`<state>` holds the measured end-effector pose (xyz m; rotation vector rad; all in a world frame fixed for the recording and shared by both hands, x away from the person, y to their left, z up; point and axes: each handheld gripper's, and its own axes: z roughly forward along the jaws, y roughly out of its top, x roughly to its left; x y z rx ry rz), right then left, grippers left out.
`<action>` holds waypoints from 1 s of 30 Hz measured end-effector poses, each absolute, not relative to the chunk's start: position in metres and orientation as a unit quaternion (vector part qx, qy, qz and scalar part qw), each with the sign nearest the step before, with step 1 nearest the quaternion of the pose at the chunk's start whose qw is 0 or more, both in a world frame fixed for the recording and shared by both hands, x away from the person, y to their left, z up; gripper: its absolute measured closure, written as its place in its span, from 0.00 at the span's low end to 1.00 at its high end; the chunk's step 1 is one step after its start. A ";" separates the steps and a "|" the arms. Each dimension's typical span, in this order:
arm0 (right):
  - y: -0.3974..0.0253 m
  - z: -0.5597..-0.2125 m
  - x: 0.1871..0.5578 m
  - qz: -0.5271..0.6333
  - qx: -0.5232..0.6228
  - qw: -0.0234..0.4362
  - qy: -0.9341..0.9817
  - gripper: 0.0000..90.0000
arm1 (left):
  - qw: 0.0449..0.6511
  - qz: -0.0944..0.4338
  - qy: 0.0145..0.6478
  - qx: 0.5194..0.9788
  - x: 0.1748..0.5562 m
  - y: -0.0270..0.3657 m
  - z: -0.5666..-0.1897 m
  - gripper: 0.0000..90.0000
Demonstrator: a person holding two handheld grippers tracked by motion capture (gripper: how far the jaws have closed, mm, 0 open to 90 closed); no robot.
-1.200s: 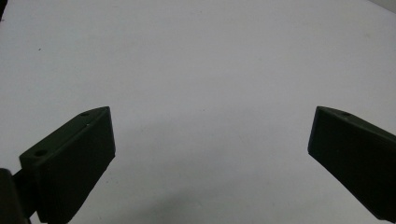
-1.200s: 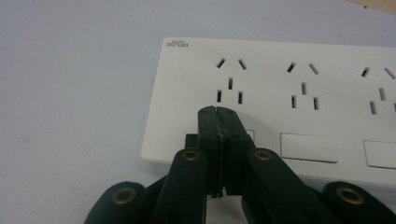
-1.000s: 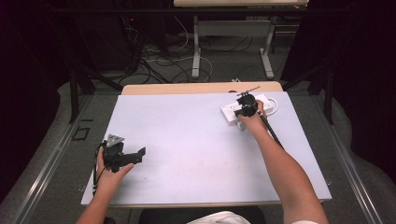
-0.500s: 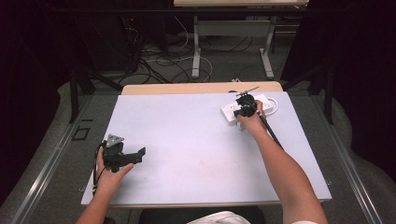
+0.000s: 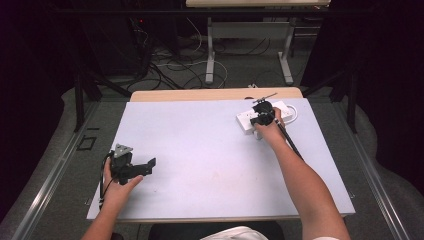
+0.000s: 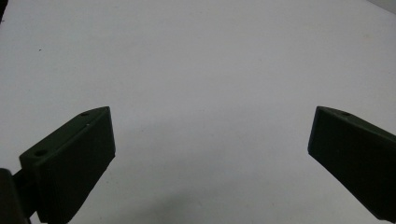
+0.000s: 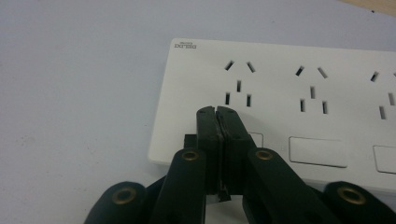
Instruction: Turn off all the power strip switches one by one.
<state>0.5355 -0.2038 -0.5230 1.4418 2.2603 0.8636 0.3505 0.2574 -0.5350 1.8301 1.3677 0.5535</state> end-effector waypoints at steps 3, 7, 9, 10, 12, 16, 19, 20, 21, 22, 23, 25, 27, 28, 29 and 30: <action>-0.204 -0.523 0.535 0.303 0.503 0.162 0.793 0.99 | 0.386 0.217 0.537 0.718 0.351 0.257 -0.535 0.01; -0.205 -0.523 0.536 0.300 0.501 0.165 0.795 0.99 | 0.385 0.217 0.537 0.718 0.351 0.257 -0.535 0.01; -0.205 -0.523 0.536 0.300 0.501 0.165 0.795 0.99 | 0.385 0.217 0.537 0.718 0.350 0.257 -0.535 0.01; -0.205 -0.523 0.536 0.300 0.501 0.165 0.795 0.99 | 0.385 0.217 0.537 0.718 0.351 0.257 -0.535 0.01; -0.204 -0.523 0.536 0.303 0.504 0.164 0.792 0.99 | 0.386 0.217 0.537 0.718 0.351 0.257 -0.535 0.01; -0.205 -0.523 0.536 0.300 0.501 0.165 0.795 0.99 | 0.386 0.217 0.536 0.718 0.351 0.257 -0.535 0.01; -0.204 -0.523 0.535 0.305 0.504 0.164 0.791 0.99 | 0.386 0.216 0.536 0.719 0.351 0.257 -0.535 0.01; -0.204 -0.523 0.535 0.307 0.505 0.161 0.790 0.99 | 0.386 0.216 0.537 0.718 0.351 0.257 -0.535 0.01; -0.204 -0.523 0.535 0.307 0.505 0.161 0.791 0.99 | 0.386 0.216 0.537 0.718 0.351 0.257 -0.535 0.01; -0.204 -0.523 0.535 0.307 0.505 0.161 0.791 0.99 | 0.385 0.215 0.536 0.719 0.351 0.257 -0.535 0.01; -0.204 -0.524 0.535 0.308 0.505 0.161 0.790 0.99 | 0.383 0.214 0.537 0.721 0.351 0.257 -0.535 0.01; -0.204 -0.524 0.535 0.308 0.506 0.160 0.790 0.99 | 0.383 0.214 0.536 0.721 0.351 0.257 -0.535 0.01; -0.204 -0.526 0.535 0.304 0.507 0.155 0.791 1.00 | 0.382 0.214 0.536 0.722 0.351 0.257 -0.534 0.01; -0.203 -0.526 0.535 0.310 0.506 0.156 0.790 1.00 | 0.382 0.214 0.535 0.722 0.351 0.257 -0.534 0.01; -0.202 -0.527 0.535 0.311 0.503 0.160 0.791 1.00 | 0.382 0.214 0.534 0.723 0.351 0.257 -0.534 0.01; -0.202 -0.527 0.535 0.310 0.504 0.161 0.790 1.00 | 0.381 0.214 0.535 0.723 0.351 0.257 -0.534 0.01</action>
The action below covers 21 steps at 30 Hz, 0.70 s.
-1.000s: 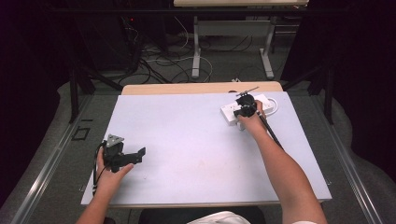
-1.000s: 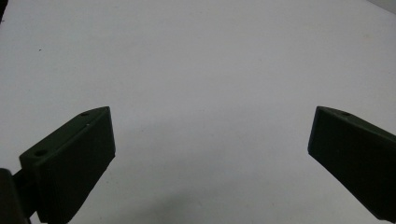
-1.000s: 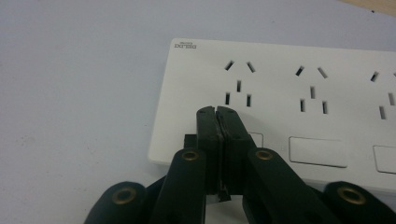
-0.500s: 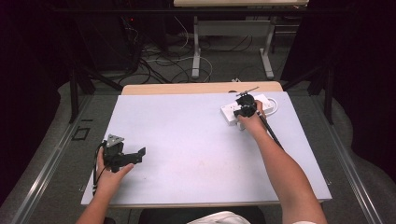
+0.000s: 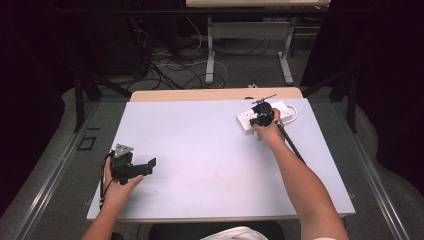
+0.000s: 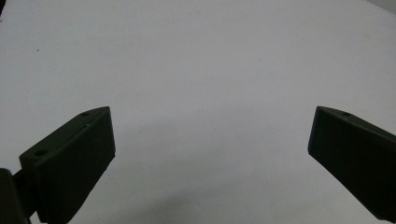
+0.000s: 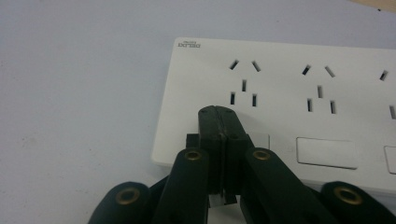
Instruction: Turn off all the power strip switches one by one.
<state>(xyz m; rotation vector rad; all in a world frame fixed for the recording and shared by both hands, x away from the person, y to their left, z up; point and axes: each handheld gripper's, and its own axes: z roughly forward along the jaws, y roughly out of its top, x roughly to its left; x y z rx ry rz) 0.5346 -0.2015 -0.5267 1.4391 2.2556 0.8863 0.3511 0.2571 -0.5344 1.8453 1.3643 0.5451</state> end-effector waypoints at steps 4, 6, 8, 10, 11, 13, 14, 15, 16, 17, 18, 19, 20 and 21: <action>-0.203 -0.527 0.535 0.309 0.506 0.163 0.788 1.00 | 0.383 0.214 0.534 0.722 0.351 0.257 -0.534 0.01; -0.202 -0.527 0.535 0.309 0.505 0.165 0.789 1.00 | 0.382 0.214 0.535 0.722 0.351 0.258 -0.534 0.01; -0.202 -0.527 0.535 0.310 0.506 0.164 0.788 1.00 | 0.382 0.215 0.536 0.722 0.351 0.258 -0.534 0.01; -0.202 -0.527 0.535 0.310 0.507 0.163 0.788 1.00 | 0.382 0.213 0.537 0.721 0.351 0.259 -0.534 0.01; -0.202 -0.527 0.535 0.310 0.507 0.164 0.788 1.00 | 0.382 0.215 0.535 0.723 0.351 0.259 -0.534 0.01; -0.201 -0.526 0.534 0.309 0.506 0.161 0.789 0.99 | 0.382 0.215 0.535 0.722 0.351 0.259 -0.534 0.01; -0.201 -0.526 0.534 0.309 0.505 0.161 0.790 0.99 | 0.384 0.216 0.537 0.720 0.351 0.259 -0.534 0.01; -0.201 -0.526 0.534 0.309 0.504 0.159 0.791 0.98 | 0.383 0.216 0.537 0.720 0.351 0.259 -0.534 0.01; -0.201 -0.525 0.533 0.308 0.507 0.162 0.788 0.98 | 0.382 0.216 0.536 0.721 0.350 0.260 -0.534 0.01; -0.202 -0.525 0.533 0.307 0.503 0.166 0.790 0.98 | 0.385 0.217 0.538 0.718 0.351 0.259 -0.534 0.01; -0.201 -0.524 0.533 0.308 0.503 0.167 0.790 0.98 | 0.385 0.218 0.538 0.718 0.350 0.259 -0.534 0.01; -0.202 -0.523 0.532 0.308 0.500 0.166 0.792 0.97 | 0.385 0.217 0.538 0.718 0.350 0.259 -0.534 0.01; -0.202 -0.522 0.532 0.310 0.500 0.165 0.792 0.96 | 0.383 0.216 0.537 0.720 0.351 0.259 -0.534 0.01; -0.202 -0.521 0.532 0.316 0.500 0.169 0.789 0.95 | 0.381 0.217 0.534 0.723 0.351 0.260 -0.533 0.01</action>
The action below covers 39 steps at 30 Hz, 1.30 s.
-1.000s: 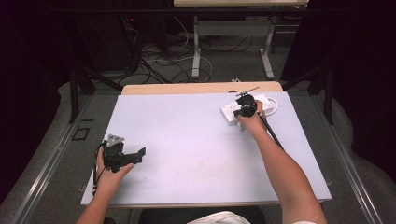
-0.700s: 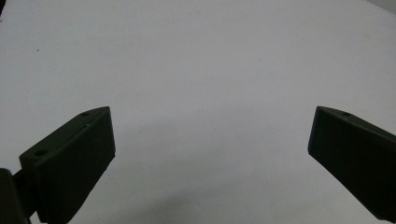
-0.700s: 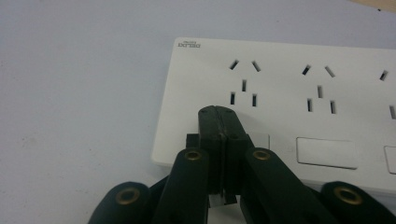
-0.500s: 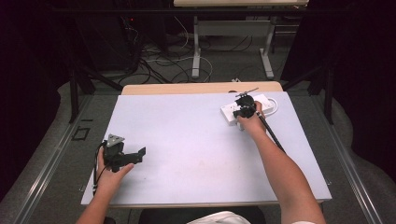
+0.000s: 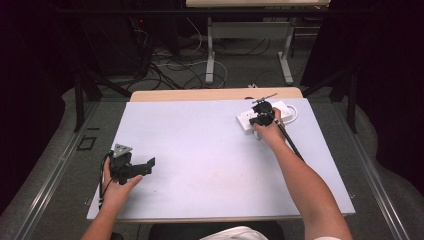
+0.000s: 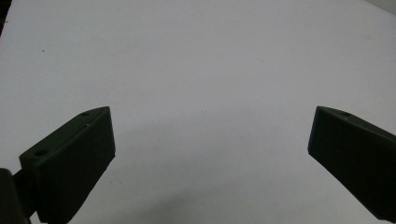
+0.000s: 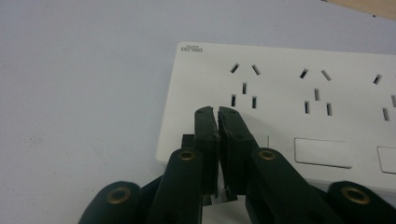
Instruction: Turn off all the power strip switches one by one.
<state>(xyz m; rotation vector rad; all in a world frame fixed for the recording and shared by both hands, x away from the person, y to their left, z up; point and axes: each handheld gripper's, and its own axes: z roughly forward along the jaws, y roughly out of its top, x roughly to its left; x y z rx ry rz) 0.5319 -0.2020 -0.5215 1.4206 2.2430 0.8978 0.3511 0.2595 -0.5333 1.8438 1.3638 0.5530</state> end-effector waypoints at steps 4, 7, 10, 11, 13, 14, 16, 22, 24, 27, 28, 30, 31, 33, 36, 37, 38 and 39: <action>-0.203 -0.517 0.528 0.317 0.501 0.165 0.788 0.92 | 0.384 0.216 0.534 0.721 0.352 0.258 -0.534 0.01; -0.205 -0.514 0.525 0.327 0.497 0.165 0.787 0.90 | 0.387 0.216 0.536 0.719 0.352 0.257 -0.534 0.01; -0.209 -0.512 0.520 0.329 0.497 0.165 0.786 0.89 | 0.385 0.215 0.533 0.722 0.353 0.257 -0.534 0.01; -0.209 -0.512 0.519 0.326 0.497 0.163 0.787 0.88 | 0.384 0.213 0.532 0.724 0.353 0.257 -0.533 0.01; -0.210 -0.511 0.517 0.326 0.495 0.162 0.789 0.87 | 0.386 0.215 0.531 0.723 0.354 0.256 -0.534 0.01; -0.210 -0.510 0.514 0.325 0.493 0.163 0.791 0.86 | 0.382 0.214 0.529 0.727 0.354 0.256 -0.533 0.01; -0.210 -0.509 0.511 0.328 0.487 0.163 0.793 0.85 | 0.383 0.215 0.530 0.725 0.355 0.255 -0.533 0.01; -0.203 -0.502 0.499 0.335 0.468 0.147 0.805 0.80 | 0.382 0.211 0.526 0.730 0.356 0.254 -0.533 0.01; -0.201 -0.500 0.494 0.334 0.455 0.148 0.812 0.79 | 0.384 0.212 0.526 0.729 0.356 0.254 -0.533 0.01; -0.197 -0.498 0.486 0.346 0.436 0.154 0.816 0.76 | 0.387 0.213 0.526 0.727 0.357 0.254 -0.533 0.01; -0.195 -0.497 0.483 0.349 0.431 0.151 0.818 0.75 | 0.387 0.213 0.526 0.727 0.357 0.254 -0.533 0.01; -0.193 -0.497 0.477 0.353 0.421 0.152 0.822 0.74 | 0.387 0.214 0.527 0.726 0.357 0.254 -0.533 0.01; -0.193 -0.497 0.474 0.351 0.413 0.155 0.826 0.73 | 0.387 0.214 0.527 0.726 0.357 0.254 -0.533 0.01; -0.191 -0.497 0.469 0.352 0.409 0.147 0.829 0.73 | 0.387 0.214 0.527 0.726 0.357 0.254 -0.533 0.01; -0.190 -0.498 0.459 0.355 0.402 0.146 0.831 0.71 | 0.387 0.213 0.527 0.726 0.357 0.254 -0.533 0.01; -0.190 -0.498 0.458 0.359 0.393 0.147 0.834 0.69 | 0.388 0.214 0.527 0.726 0.357 0.254 -0.533 0.01; -0.190 -0.498 0.455 0.355 0.396 0.143 0.835 0.68 | 0.390 0.215 0.526 0.725 0.357 0.253 -0.534 0.01; -0.189 -0.499 0.452 0.351 0.394 0.145 0.837 0.66 | 0.387 0.212 0.526 0.727 0.357 0.253 -0.533 0.01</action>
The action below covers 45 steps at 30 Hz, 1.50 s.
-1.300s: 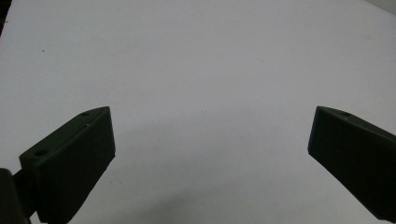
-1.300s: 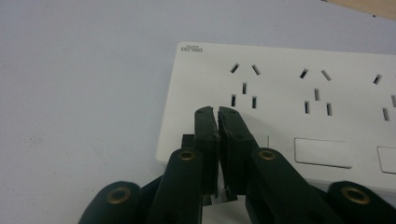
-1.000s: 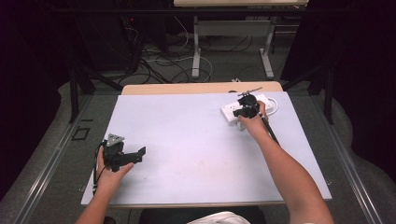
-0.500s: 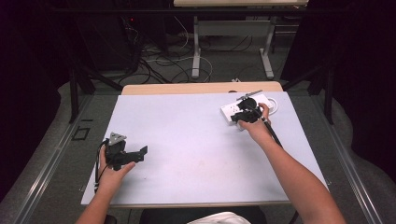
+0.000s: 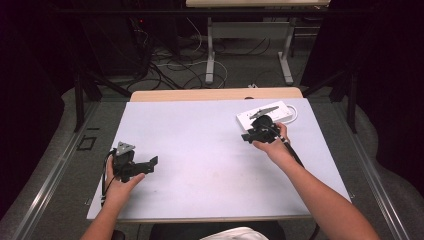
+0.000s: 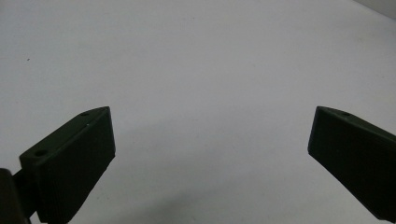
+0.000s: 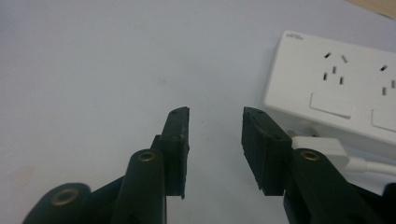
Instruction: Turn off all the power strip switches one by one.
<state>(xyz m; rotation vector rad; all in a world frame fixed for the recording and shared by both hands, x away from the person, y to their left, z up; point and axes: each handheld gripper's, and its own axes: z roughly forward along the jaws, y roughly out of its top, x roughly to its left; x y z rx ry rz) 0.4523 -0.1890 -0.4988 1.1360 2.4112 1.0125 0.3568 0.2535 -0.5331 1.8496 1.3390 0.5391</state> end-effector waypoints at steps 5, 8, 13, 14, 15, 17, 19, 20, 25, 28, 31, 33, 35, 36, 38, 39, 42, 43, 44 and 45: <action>-0.191 -0.501 0.438 0.362 0.382 0.150 0.837 0.62 | 0.385 0.210 0.528 0.727 0.357 0.253 -0.533 0.01; -0.195 -0.502 0.431 0.367 0.375 0.157 0.837 0.61 | 0.385 0.210 0.527 0.728 0.357 0.253 -0.533 0.01; -0.201 -0.502 0.416 0.378 0.369 0.164 0.833 0.58 | 0.385 0.210 0.528 0.728 0.357 0.253 -0.533 0.01; -0.202 -0.502 0.412 0.380 0.369 0.167 0.831 0.57 | 0.386 0.211 0.528 0.727 0.357 0.253 -0.533 0.01; -0.203 -0.502 0.409 0.379 0.368 0.168 0.832 0.57 | 0.386 0.211 0.528 0.727 0.357 0.254 -0.533 0.01; -0.206 -0.504 0.401 0.391 0.356 0.187 0.828 0.53 | 0.386 0.211 0.528 0.727 0.357 0.254 -0.533 0.01; -0.209 -0.505 0.394 0.396 0.358 0.192 0.824 0.53 | 0.385 0.210 0.528 0.727 0.356 0.254 -0.533 0.01; -0.212 -0.506 0.390 0.394 0.359 0.194 0.824 0.52 | 0.386 0.211 0.528 0.726 0.356 0.254 -0.533 0.01; -0.221 -0.509 0.374 0.410 0.371 0.197 0.810 0.47 | 0.385 0.210 0.529 0.727 0.357 0.252 -0.533 0.01; -0.225 -0.510 0.367 0.413 0.380 0.195 0.805 0.41 | 0.385 0.209 0.527 0.728 0.357 0.252 -0.533 0.01; -0.229 -0.513 0.360 0.412 0.383 0.202 0.802 0.36 | 0.384 0.209 0.528 0.728 0.357 0.252 -0.533 0.01; -0.232 -0.515 0.358 0.412 0.389 0.203 0.798 0.35 | 0.384 0.210 0.528 0.728 0.357 0.252 -0.533 0.01; -0.237 -0.517 0.356 0.414 0.393 0.205 0.795 0.34 | 0.386 0.210 0.528 0.726 0.356 0.251 -0.533 0.01; -0.239 -0.517 0.356 0.415 0.396 0.205 0.793 0.33 | 0.391 0.215 0.529 0.722 0.357 0.251 -0.534 0.01; -0.245 -0.520 0.356 0.419 0.407 0.207 0.785 0.32 | 0.387 0.211 0.528 0.726 0.356 0.251 -0.533 0.01; -0.248 -0.521 0.356 0.417 0.411 0.208 0.784 0.31 | 0.387 0.212 0.528 0.726 0.356 0.251 -0.533 0.01; -0.255 -0.526 0.356 0.420 0.425 0.208 0.774 0.27 | 0.385 0.212 0.526 0.728 0.356 0.252 -0.533 0.01; -0.256 -0.527 0.356 0.421 0.429 0.209 0.771 0.27 | 0.385 0.212 0.526 0.728 0.356 0.252 -0.533 0.01; -0.259 -0.529 0.356 0.420 0.432 0.212 0.770 0.27 | 0.386 0.213 0.525 0.728 0.357 0.252 -0.533 0.01; -0.260 -0.530 0.356 0.418 0.437 0.214 0.767 0.27 | 0.386 0.212 0.526 0.728 0.357 0.252 -0.533 0.01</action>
